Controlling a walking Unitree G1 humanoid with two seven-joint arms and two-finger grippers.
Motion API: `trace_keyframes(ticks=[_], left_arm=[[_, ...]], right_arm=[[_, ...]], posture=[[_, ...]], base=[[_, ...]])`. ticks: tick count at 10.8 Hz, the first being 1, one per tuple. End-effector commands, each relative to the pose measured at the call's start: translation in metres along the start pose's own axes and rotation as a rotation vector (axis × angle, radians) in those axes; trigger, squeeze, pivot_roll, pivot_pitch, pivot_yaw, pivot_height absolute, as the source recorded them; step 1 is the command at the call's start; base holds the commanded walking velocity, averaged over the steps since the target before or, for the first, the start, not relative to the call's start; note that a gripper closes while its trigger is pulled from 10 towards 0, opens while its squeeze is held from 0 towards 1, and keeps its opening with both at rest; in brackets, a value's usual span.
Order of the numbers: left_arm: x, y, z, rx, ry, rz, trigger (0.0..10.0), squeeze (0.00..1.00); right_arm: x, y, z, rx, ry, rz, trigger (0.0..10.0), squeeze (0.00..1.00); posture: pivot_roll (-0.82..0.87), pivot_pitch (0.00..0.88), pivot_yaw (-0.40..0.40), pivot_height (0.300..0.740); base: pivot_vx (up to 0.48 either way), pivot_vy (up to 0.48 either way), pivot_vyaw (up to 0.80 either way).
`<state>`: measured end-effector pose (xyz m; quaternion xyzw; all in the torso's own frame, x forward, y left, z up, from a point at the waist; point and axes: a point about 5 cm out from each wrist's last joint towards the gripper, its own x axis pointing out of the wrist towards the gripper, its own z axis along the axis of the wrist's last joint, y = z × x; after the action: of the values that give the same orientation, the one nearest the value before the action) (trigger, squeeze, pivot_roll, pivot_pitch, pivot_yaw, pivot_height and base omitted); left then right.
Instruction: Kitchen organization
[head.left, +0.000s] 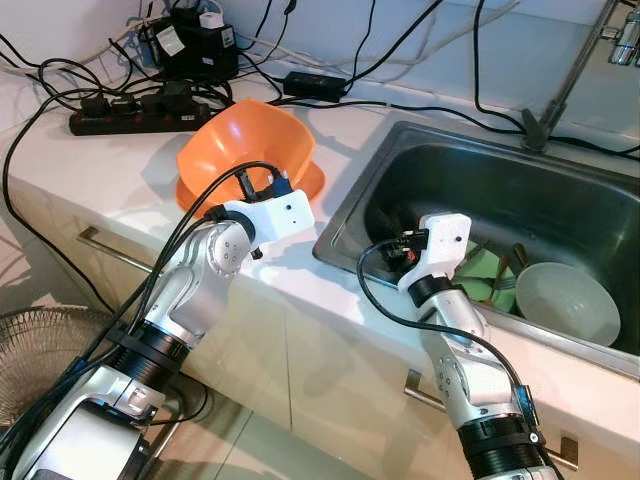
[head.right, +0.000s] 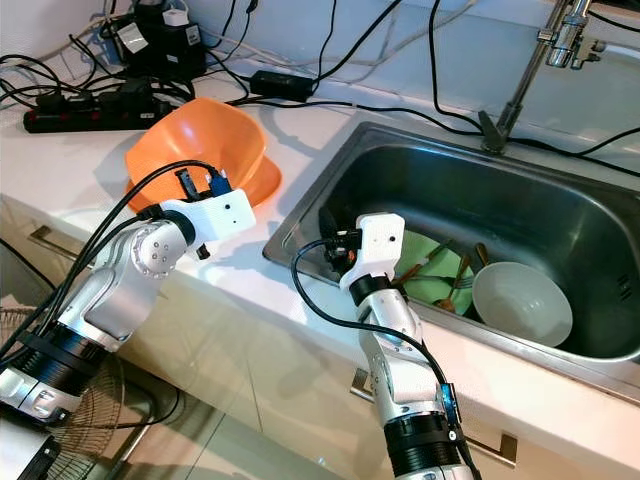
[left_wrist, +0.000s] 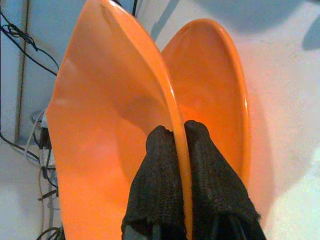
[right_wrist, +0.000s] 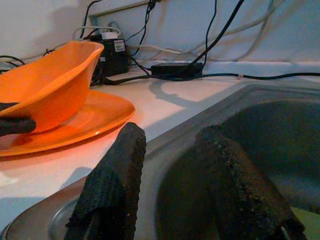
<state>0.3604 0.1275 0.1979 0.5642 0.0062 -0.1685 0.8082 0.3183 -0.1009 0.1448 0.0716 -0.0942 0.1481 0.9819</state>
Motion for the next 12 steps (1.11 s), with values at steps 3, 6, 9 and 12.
trace_keyframes(ticks=[3,6,9,12], left_arm=[[-0.002,0.021,0.02,0.097,-0.086,0.172,10.0,0.0],[-0.005,0.028,0.04,0.107,-0.205,0.265,10.0,0.0],[-0.003,0.012,0.05,0.095,-0.254,0.213,10.0,0.0],[-0.003,0.005,0.054,0.09,-0.274,0.191,10.0,0.0]], right_arm=[[0.002,0.0,-0.001,-0.003,0.018,-0.008,10.0,0.0],[0.005,-0.002,0.002,-0.003,0.007,-0.015,10.0,0.0],[0.013,-0.015,0.017,0.04,-0.027,-0.074,10.0,1.0],[0.02,-0.034,0.036,0.105,-0.074,-0.144,10.0,1.0]], posture=[[0.12,0.065,-0.009,0.74],[0.12,0.047,-0.012,0.74],[0.12,0.038,-0.011,0.74],[0.11,0.039,-0.008,0.74]], base=[[0.0,0.0,0.0],[0.0,0.0,0.0],[0.0,0.0,0.0],[0.0,0.0,0.0]])
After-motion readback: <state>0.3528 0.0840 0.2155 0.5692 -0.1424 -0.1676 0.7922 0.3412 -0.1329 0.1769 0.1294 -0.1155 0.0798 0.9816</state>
